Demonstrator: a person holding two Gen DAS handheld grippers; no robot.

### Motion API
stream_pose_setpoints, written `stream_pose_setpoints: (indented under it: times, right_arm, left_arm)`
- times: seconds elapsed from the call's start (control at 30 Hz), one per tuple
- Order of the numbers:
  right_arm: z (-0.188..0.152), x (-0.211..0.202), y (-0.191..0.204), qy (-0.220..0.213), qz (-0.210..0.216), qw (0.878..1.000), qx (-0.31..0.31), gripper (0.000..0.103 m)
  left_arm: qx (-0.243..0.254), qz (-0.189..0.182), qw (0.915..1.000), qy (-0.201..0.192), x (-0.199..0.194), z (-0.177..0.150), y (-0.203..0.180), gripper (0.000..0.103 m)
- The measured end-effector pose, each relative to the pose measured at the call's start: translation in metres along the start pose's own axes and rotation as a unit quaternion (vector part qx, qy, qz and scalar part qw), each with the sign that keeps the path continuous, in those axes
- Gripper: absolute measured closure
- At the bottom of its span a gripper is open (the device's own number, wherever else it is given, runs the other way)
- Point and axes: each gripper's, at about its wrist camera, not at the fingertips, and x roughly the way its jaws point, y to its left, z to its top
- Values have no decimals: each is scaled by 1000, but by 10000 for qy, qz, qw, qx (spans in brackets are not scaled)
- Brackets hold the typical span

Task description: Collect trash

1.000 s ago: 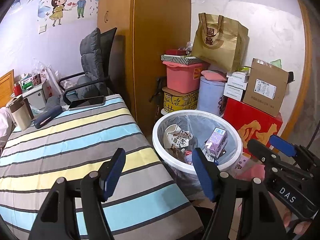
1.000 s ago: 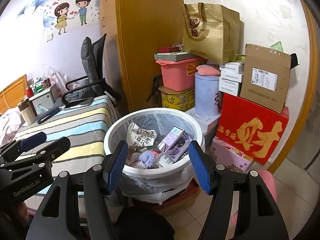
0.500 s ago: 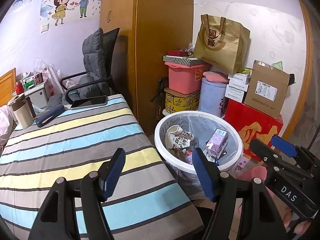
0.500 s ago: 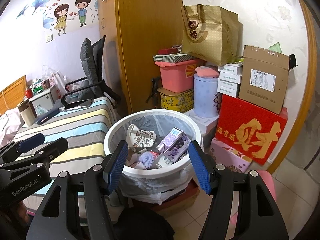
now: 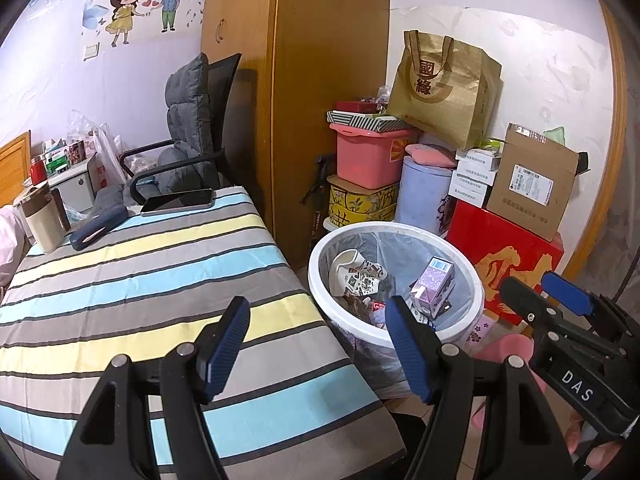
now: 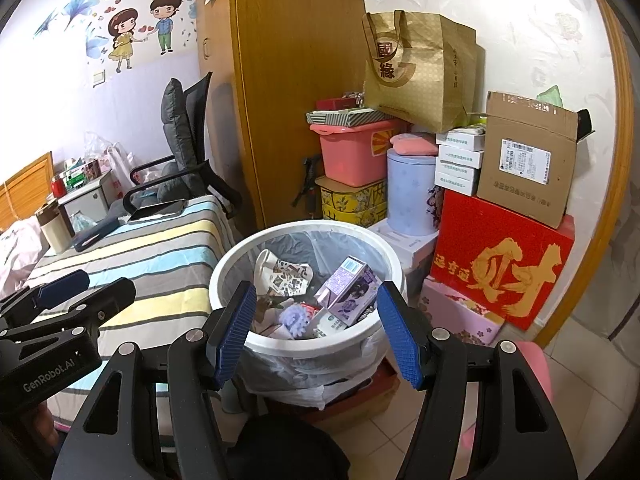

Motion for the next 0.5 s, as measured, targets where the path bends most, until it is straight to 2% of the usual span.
stream_pose_setpoints:
  times: [0.5]
  right_arm:
    - [0, 0, 1, 17, 0, 10000, 1, 39]
  left_arm:
    - [44, 42, 10000, -73, 0, -2, -3, 31]
